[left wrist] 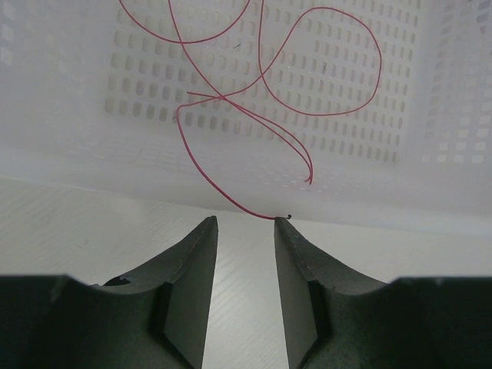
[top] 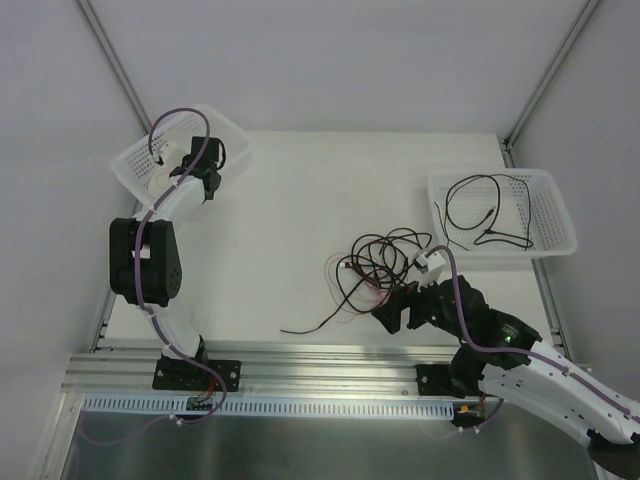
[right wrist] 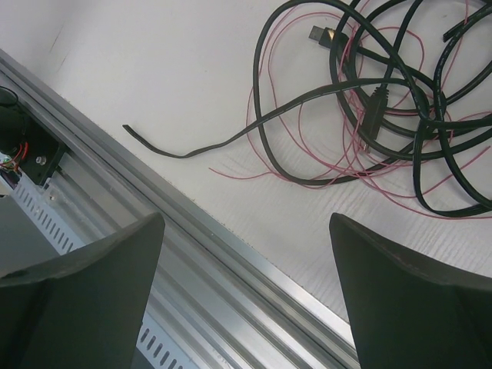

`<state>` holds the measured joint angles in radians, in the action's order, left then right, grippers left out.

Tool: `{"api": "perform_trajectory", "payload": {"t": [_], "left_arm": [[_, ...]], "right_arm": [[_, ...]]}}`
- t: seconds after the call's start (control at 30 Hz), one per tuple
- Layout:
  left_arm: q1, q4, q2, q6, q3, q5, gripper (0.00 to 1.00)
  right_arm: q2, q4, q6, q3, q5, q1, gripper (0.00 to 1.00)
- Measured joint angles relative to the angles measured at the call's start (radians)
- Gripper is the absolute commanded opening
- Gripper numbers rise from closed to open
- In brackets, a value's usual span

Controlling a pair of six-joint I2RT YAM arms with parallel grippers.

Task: Untangle the cables

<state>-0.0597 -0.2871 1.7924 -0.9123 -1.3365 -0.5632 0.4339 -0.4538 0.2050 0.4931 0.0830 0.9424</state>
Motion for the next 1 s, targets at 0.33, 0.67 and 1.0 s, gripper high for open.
{"api": "perform_trajectory", "payload": {"t": [0.33, 0.67, 1.0], "left_arm": [[-0.005, -0.001, 0.008, -0.015, -0.007, -0.019, 0.36], [-0.005, 0.035, -0.032, -0.087, 0.056, -0.024, 0.38], [-0.004, 0.087, -0.079, -0.159, 0.099, -0.027, 0.37]], "right_arm": [[0.000, 0.000, 0.000, -0.001, 0.007, 0.000, 0.93], [0.000, -0.001, 0.000, -0.014, 0.007, 0.000, 0.94], [-0.003, -0.003, 0.000, -0.017, 0.007, 0.000, 0.94]]}}
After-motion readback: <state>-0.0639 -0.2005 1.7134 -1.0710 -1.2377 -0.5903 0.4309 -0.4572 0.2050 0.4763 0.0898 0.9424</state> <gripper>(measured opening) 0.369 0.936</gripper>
